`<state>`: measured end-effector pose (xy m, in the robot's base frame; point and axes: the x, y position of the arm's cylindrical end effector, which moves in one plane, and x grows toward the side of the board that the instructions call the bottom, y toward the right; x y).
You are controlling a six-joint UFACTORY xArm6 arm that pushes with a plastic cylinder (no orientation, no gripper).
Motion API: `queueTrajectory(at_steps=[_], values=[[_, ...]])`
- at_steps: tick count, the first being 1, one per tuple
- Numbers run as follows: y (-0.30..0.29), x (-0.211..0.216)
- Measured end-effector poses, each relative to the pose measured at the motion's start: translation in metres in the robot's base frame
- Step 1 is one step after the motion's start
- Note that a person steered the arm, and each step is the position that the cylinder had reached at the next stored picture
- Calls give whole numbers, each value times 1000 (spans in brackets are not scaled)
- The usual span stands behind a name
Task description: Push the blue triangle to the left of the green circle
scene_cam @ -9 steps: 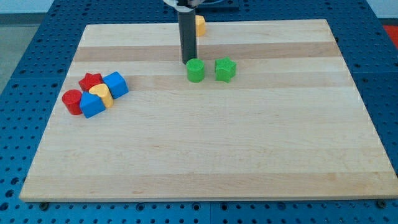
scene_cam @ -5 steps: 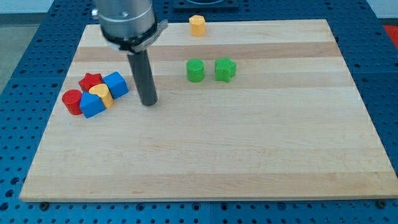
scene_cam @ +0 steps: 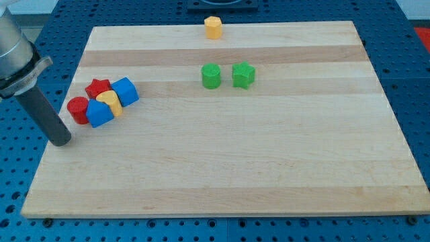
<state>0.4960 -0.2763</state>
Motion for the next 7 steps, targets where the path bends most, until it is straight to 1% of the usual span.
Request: queueTrajectory(at_steps=[1, 2, 4, 6, 7], values=[[0, -18], [0, -24], [20, -26], [31, -43], [49, -43]])
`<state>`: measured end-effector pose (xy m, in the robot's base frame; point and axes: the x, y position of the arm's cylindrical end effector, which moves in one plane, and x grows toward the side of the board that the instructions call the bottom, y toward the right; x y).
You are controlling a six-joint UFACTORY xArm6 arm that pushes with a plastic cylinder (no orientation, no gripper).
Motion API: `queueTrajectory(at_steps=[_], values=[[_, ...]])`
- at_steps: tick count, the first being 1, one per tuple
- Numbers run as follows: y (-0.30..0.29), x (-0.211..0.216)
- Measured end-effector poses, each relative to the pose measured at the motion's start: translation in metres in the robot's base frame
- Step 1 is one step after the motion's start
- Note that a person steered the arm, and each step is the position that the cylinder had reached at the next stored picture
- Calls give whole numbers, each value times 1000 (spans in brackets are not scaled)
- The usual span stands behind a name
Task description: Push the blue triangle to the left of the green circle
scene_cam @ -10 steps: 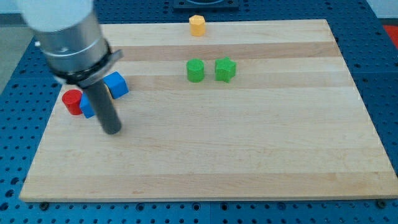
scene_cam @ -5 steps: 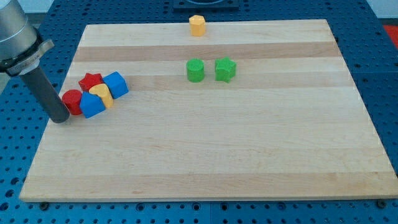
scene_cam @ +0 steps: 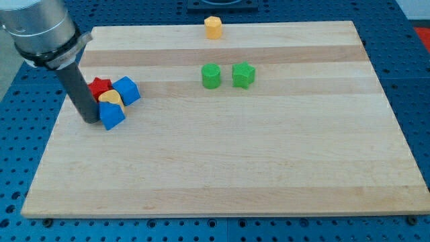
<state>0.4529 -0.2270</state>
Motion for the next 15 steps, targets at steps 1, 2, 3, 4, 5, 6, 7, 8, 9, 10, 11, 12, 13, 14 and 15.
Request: queueTrajectory(at_steps=[1, 2, 3, 4, 5, 6, 7, 8, 9, 10, 11, 12, 13, 14, 15], values=[[17, 0], [37, 0], [50, 0], [52, 9], [57, 29], [66, 47], [74, 44], [74, 30], [83, 18], [92, 8], [92, 7], [93, 3], [107, -14], [108, -28], [108, -46]])
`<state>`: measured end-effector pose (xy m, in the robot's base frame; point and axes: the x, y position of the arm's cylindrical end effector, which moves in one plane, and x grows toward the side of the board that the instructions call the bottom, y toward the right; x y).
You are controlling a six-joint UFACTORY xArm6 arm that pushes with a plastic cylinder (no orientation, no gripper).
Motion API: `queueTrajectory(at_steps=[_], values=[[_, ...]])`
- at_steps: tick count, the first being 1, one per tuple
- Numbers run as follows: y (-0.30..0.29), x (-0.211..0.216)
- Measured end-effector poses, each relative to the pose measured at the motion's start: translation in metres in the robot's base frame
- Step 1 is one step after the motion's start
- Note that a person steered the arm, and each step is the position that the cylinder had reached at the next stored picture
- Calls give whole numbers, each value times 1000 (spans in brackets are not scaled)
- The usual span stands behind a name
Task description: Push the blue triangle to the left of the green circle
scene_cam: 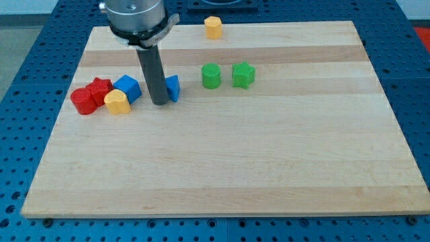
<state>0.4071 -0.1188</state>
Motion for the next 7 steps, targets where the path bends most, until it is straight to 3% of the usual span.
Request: queueTrajectory(at_steps=[5, 7], values=[[0, -50], [-23, -33]])
